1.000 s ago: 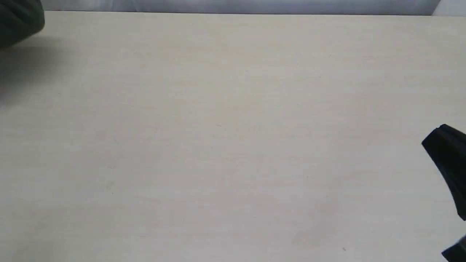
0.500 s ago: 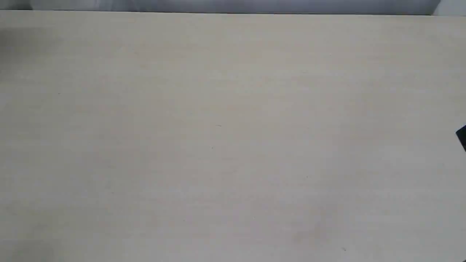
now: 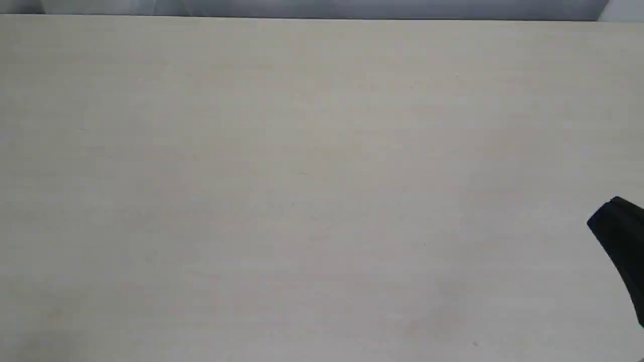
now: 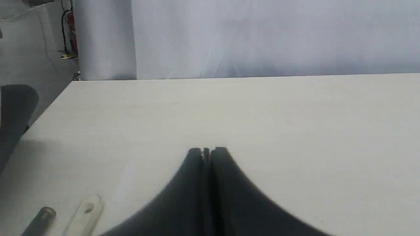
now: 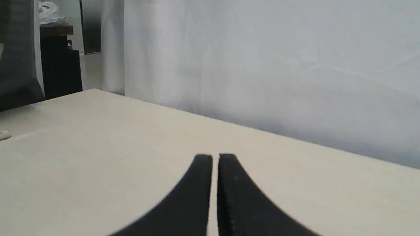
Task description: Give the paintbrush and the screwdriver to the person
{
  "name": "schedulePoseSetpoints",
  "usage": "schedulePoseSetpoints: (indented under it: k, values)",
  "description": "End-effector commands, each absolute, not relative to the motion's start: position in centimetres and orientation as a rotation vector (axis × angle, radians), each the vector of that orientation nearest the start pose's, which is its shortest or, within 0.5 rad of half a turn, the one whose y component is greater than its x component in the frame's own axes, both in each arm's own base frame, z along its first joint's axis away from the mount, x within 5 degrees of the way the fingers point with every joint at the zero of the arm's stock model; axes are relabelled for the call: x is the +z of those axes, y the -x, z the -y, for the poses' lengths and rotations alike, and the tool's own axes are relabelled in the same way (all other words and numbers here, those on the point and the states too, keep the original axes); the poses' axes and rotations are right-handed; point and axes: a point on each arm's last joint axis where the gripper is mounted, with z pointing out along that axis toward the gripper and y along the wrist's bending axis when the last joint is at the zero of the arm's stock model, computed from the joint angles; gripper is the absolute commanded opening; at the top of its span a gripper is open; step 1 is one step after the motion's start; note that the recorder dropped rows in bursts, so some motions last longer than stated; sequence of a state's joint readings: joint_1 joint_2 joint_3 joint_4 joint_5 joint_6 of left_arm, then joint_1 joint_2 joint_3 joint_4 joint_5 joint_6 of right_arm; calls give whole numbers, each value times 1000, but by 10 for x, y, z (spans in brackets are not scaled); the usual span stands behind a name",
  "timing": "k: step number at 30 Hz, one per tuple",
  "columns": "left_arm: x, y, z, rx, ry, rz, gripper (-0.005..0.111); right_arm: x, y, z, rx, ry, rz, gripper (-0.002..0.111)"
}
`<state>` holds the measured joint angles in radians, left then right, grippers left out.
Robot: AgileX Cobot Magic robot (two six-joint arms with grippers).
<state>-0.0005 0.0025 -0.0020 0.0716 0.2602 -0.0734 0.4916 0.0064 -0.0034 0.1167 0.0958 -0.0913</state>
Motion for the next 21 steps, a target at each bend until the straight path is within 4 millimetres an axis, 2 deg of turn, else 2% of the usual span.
schedulePoseSetpoints:
  k: [1,9,21]
  values:
    - [190,-55,-1,3,16,-1734,0,203,-49,-28,447,349,-1576,4]
    - [190,-55,-1,3,16,-1734,0,200,-49,-28,521,279,-1632,4]
    - [190,-55,-1,3,16,-1734,0,200,-49,-28,505,292,-1629,4]
